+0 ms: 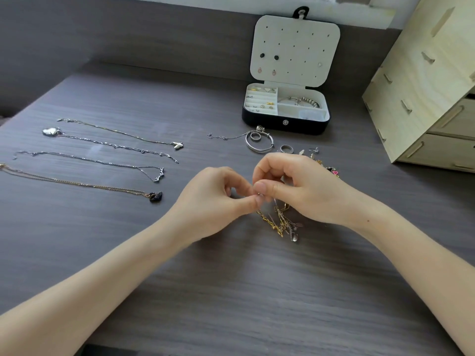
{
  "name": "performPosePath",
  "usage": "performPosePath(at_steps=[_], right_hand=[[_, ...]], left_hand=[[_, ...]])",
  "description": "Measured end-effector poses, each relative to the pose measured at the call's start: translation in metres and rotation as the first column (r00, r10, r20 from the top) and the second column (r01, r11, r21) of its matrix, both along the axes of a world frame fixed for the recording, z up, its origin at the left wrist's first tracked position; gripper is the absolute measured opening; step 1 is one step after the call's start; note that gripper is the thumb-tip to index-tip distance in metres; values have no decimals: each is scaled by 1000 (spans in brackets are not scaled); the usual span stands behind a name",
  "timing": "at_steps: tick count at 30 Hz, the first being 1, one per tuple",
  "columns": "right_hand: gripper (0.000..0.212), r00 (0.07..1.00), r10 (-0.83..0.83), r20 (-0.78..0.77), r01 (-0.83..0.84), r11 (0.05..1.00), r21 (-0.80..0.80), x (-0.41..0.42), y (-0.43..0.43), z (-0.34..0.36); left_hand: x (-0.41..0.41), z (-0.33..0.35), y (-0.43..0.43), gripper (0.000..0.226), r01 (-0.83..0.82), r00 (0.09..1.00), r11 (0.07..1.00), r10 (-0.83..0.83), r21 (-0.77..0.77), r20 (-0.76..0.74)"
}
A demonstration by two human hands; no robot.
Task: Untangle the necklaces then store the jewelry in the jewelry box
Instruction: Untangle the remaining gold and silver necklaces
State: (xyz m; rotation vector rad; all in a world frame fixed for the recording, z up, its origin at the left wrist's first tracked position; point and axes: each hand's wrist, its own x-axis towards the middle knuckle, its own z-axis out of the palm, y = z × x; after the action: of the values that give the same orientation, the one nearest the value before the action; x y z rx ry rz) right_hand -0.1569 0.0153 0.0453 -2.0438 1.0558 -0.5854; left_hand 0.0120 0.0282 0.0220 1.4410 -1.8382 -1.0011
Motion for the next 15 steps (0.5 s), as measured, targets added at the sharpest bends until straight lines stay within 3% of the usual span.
performPosePath(at_steps=[5,10,15], right_hand=[[14,990,-13,-142,1,996,-88,-3,-6,-8],[22,948,-97,-302,14,964,-266,-5,-6,-11],[6,935,-130,-330,-22,907,-421,-4,-8,-17]], left_hand=[[3,1,-8,12,-106,992,994,102,37,79],[-2,4,-11,13,-110,945,993,116,-38,305],[-7,5,-11,7,-110,912,990,136,-90,386]])
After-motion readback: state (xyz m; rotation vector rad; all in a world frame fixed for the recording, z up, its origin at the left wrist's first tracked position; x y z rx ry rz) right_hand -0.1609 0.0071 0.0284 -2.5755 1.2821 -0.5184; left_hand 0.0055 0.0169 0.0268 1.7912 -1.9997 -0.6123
